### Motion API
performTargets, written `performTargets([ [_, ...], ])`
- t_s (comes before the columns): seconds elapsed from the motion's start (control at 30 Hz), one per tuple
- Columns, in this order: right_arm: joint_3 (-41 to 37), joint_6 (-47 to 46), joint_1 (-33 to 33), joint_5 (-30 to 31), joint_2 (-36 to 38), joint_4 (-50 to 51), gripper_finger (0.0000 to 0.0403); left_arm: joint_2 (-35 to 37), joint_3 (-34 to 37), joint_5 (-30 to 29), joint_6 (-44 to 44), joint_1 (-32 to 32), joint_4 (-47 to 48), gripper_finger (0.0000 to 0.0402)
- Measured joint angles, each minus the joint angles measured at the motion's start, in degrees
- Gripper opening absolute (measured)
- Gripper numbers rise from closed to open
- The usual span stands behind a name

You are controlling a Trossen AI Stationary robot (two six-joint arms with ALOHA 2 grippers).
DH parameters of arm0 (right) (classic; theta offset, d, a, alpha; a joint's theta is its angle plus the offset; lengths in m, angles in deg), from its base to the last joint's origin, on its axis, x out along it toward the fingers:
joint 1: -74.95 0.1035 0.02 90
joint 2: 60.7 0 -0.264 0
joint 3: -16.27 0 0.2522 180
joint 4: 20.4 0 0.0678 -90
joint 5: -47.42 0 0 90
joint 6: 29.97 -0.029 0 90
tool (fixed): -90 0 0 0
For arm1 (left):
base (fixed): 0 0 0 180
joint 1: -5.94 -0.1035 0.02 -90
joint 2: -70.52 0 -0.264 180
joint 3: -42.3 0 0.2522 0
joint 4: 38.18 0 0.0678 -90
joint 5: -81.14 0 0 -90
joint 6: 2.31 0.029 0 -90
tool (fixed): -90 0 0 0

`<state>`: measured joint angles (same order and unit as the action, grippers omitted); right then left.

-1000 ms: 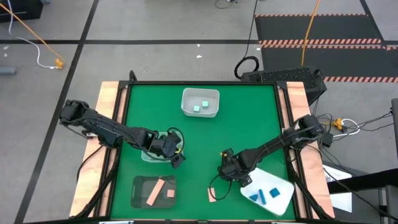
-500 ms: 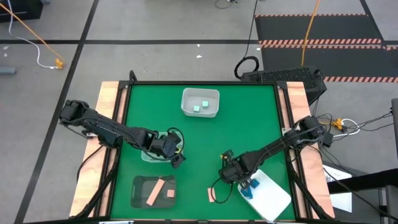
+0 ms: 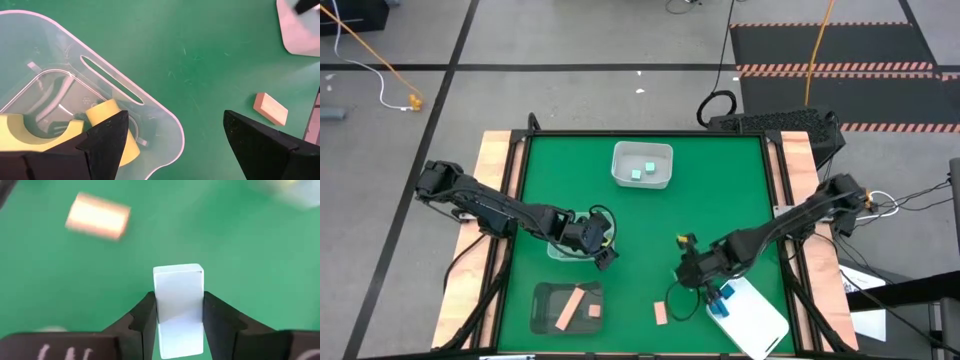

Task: Sort & place blocks by color
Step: Put the light blue rectangular block into the top white bin

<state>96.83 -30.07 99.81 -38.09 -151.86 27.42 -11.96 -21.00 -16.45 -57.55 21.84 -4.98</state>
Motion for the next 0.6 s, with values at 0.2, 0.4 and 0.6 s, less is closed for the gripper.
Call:
performTargets([
  [0.2, 0.00, -5.50, -3.71, 14.47, 5.10, -13.01, 0.0119, 0.00, 0.00, -0.04, 1.38, 0.00, -0.07, 0.0324],
  [0.4, 0.07, -14.15, -11.76, 23.22, 6.02, -25.15, 0.0116, 0.00, 0.00, -0.03, 4.67, 0.00, -0.44, 0.0324],
  [0.6, 0.07, -24.77, -20.47, 26.14, 6.04, -28.23, 0.0116, 0.00, 0.00, -0.51, 7.29, -0.36, -0.46, 0.0324],
])
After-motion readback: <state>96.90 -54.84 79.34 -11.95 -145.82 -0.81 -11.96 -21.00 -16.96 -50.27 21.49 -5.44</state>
